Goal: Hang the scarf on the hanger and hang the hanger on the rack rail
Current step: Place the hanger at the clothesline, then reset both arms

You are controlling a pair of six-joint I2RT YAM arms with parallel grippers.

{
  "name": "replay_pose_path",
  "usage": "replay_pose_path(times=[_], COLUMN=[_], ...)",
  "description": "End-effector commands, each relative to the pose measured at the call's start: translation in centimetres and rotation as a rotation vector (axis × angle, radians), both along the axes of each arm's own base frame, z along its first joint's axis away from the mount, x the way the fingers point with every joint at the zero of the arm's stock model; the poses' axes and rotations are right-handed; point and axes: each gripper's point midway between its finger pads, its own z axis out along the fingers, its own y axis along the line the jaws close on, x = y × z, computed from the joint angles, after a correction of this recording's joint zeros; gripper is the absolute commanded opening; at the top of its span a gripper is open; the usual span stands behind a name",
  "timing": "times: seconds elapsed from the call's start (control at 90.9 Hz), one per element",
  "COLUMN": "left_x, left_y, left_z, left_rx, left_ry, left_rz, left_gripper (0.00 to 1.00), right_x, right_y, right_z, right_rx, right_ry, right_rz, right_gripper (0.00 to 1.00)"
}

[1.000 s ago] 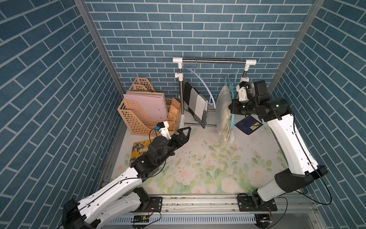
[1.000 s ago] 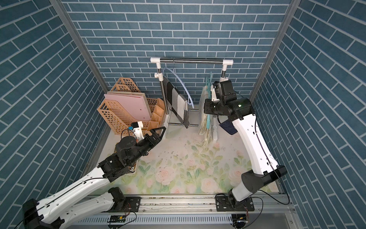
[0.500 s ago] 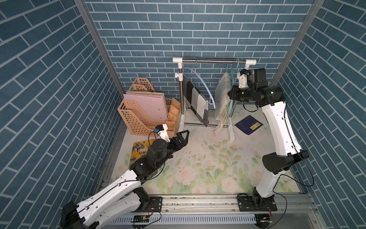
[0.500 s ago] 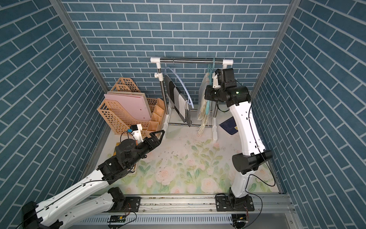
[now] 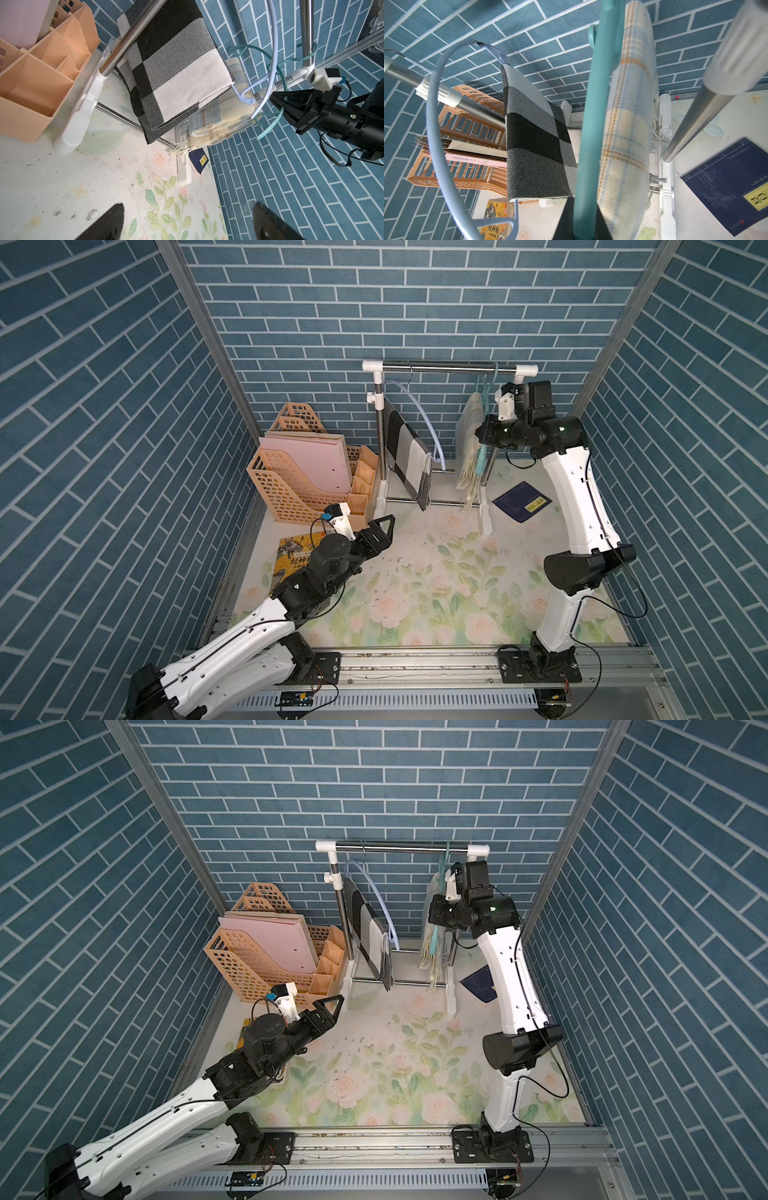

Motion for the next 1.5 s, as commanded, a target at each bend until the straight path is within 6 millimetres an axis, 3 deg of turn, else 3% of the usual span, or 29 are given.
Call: replay_pose_path(times=[0.0, 0.055, 0.154, 0.176, 0.187, 0.253, 0.297, 0.363, 0.44, 0.539, 0.561, 0.638, 0.682, 0.715, 0.781, 0.858, 1.001, 1.1, 1.177, 1.298, 1.364, 1.485], left_x=[0.0, -0.1, -0.2, -0.2, -0.2, -0.3, -0.3, -0.4, -0.5, -0.4, -0.4, -0.2, 0.1, 0.2, 0.4, 0.5, 1.4, 2.7, 3.7, 5.3, 5.6, 6.0], left_y=[0.6, 0.8, 1.3, 1.4, 1.4, 2.0, 2.4, 3.3, 4.8, 6.7, 7.2, 9.1, 10.0, 10.7, 12.4, 13.9, 14.9, 15.3, 16.0, 17.2, 17.6, 18.2], left_z=[-1.5, -1.8, -2.0, -2.1, -2.1, -2.1, -2.2, -2.3, -2.5, -2.3, -2.4, -2.4, -2.2, -2.3, -2.2, -2.8, -4.2, -5.8, -7.5, -10.1, -10.6, -10.6], left_rx=[0.039, 0.048, 0.071, 0.079, 0.085, 0.118, 0.151, 0.205, 0.271, 0.344, 0.362, 0.426, 0.46, 0.471, 0.507, 0.612, 0.872, 0.978, 1.013, 1.129, 1.17, 1.056], left_ry=[0.019, 0.026, 0.028, 0.027, 0.028, 0.025, 0.025, 0.022, 0.023, 0.005, 0.005, -0.016, -0.047, -0.058, -0.106, -0.163, -0.262, -0.349, -0.397, -0.359, -0.386, -0.448], left_rz=[0.017, 0.021, 0.035, 0.038, 0.038, 0.052, 0.065, 0.088, 0.137, 0.211, 0.229, 0.317, 0.368, 0.409, 0.508, 0.594, 0.649, 0.613, 0.567, 0.552, 0.544, 0.552], left_gripper=[0.99, 1.0, 1.0, 1.0, 1.0, 0.99, 1.0, 1.0, 1.0, 1.0, 1.0, 1.0, 1.0, 1.0, 1.0, 1.0, 1.0, 1.0, 1.0, 1.0, 1.0, 1.0], right_x=[0.3, -0.2, -1.6, -2.0, -2.1, -3.3, -4.1, -6.0, -8.2, -11.2, -11.5, -13.9, -15.3, -16.1, -18.0, -19.7, -18.7, -18.3, -18.6, -17.4, -16.8, -16.4], right_y=[0.8, 0.6, 0.0, -0.1, -0.2, -0.9, -1.5, -2.9, -4.5, -7.0, -7.6, -12.0, -13.6, -13.9, -14.0, -14.6, -16.8, -17.8, -18.1, -17.2, -17.4, -17.7], right_z=[1.2, 1.7, 3.4, 3.9, 4.1, 5.2, 5.4, 6.0, 5.2, 2.6, 1.2, -1.3, -2.7, -4.5, -5.5, -8.5, -14.3, -17.2, -18.3, -20.3, -21.2, -21.5], right_rx=[0.04, 0.047, 0.063, 0.065, 0.066, 0.061, 0.053, 0.043, 0.029, 0.028, 0.017, 0.146, 0.232, 0.224, 0.237, 0.199, -0.067, -0.243, -0.273, -0.391, -0.414, -0.422], right_ry=[-0.057, -0.077, -0.124, -0.133, -0.137, -0.158, -0.163, -0.186, -0.208, -0.264, -0.268, -0.345, -0.44, -0.512, -0.758, -0.905, -0.796, -0.79, -0.843, -0.826, -0.808, -0.849], right_rz=[0.03, 0.028, 0.025, 0.025, 0.024, 0.011, -0.003, -0.036, -0.077, -0.159, -0.184, -0.441, -0.515, -0.499, -0.436, -0.421, -0.52, -0.541, -0.544, -0.466, -0.477, -0.485], right_gripper=[0.15, 0.36, 0.58, 0.76, 0.81, 0.93, 0.97, 0.98, 0.98, 1.0, 1.0, 1.0, 1.0, 1.0, 1.0, 1.0, 1.0, 1.0, 1.0, 1.0, 1.0, 1.0])
